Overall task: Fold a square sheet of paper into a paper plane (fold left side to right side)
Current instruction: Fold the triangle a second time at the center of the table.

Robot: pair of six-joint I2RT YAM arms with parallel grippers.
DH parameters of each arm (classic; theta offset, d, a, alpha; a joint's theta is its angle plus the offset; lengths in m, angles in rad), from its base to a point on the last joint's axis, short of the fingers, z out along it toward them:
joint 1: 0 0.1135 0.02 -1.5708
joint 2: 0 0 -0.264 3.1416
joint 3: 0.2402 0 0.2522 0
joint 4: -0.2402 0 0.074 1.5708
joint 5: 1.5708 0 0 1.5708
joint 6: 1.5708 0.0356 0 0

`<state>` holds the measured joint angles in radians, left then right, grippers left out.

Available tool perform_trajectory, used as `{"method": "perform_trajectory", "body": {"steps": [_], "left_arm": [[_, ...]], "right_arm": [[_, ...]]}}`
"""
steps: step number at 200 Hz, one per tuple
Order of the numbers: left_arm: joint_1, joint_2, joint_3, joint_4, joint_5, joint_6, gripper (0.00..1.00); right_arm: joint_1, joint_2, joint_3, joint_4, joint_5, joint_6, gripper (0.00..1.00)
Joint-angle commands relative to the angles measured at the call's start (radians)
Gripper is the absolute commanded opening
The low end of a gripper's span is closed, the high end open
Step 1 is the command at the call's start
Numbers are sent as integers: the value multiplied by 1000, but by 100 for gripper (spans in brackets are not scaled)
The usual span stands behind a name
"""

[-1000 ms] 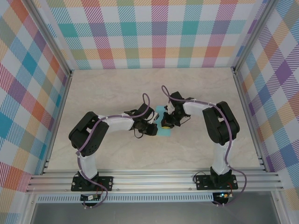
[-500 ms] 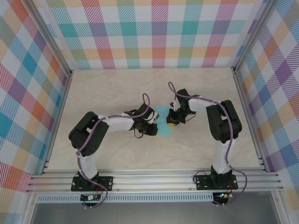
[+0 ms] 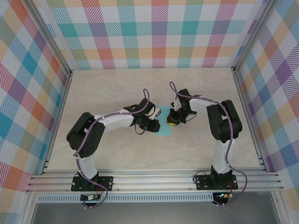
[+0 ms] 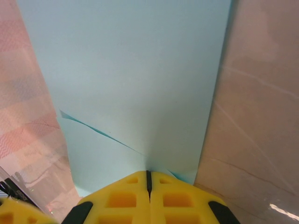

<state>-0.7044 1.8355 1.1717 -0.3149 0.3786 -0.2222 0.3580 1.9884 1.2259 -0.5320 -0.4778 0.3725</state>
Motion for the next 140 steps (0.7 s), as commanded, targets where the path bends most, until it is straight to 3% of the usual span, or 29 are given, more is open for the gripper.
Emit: {"method": "perform_trajectory", "body": {"steps": [1,33,61,140], "left_arm": [[-4,47,56,-12,74,19,13],[-3,137,95,8,118,21,12],[-2,180,98,5,83,27,11],[21,105,-72,30,40,13,9]], "right_arm": [[-15,36,-23,2,48,-10,0],[-14,36,-29,1,48,-10,0],[-14,33,-29,-3,53,-10,0],[-14,38,-29,-6,50,-20,0]]}}
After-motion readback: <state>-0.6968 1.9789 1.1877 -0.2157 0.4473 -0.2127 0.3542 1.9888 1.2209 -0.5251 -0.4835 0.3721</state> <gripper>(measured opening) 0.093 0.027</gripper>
